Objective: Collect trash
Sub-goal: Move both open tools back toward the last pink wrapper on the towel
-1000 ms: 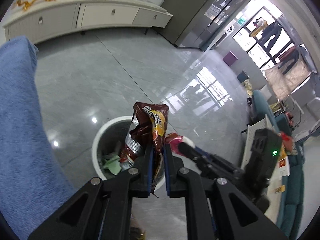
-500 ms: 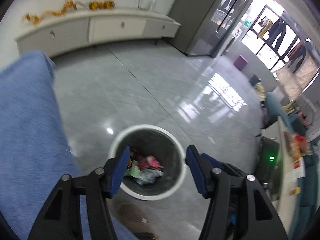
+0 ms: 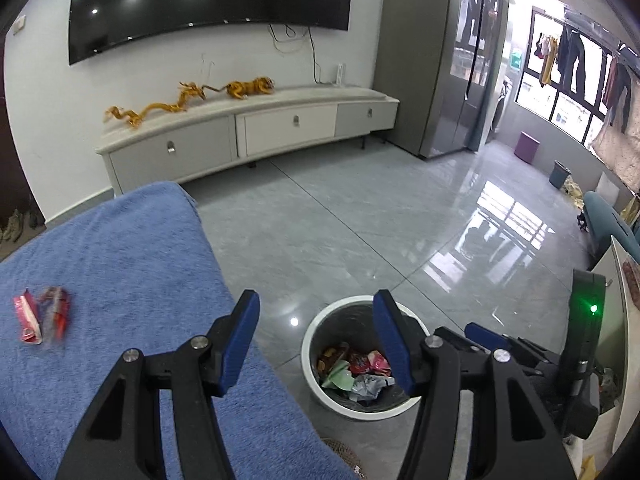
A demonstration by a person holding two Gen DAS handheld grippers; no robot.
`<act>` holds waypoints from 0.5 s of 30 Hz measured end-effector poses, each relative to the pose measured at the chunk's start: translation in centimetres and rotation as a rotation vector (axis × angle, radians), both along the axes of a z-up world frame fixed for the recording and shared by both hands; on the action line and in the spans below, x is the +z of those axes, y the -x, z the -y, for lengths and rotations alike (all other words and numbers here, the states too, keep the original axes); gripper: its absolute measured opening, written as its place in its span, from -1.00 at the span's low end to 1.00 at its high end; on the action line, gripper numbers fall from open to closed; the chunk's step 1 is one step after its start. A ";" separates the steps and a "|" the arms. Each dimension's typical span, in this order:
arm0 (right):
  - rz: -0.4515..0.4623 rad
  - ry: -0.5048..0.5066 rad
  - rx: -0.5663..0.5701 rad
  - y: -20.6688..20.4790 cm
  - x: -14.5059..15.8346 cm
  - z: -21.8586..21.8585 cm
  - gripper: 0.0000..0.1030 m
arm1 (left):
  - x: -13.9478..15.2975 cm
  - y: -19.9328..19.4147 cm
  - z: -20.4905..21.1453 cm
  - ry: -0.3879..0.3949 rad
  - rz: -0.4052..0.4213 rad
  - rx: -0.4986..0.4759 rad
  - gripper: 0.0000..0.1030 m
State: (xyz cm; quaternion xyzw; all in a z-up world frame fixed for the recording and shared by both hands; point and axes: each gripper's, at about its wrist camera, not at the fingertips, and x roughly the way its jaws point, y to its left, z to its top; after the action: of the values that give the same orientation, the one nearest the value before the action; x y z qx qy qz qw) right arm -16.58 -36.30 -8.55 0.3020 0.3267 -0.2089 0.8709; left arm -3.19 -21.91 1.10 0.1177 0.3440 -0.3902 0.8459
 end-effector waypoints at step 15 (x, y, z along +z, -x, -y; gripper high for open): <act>0.058 0.097 -0.009 1.3 5.1 -3.0 0.19 | 3.0 2.3 -3.5 0.040 0.050 -0.010 0.29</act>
State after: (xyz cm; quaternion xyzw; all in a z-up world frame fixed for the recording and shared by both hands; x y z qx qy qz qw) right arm -17.91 -33.31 -3.46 0.2670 0.2894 -0.2195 0.8926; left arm -5.47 -18.37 4.10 0.1120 0.3144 -0.3982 0.8544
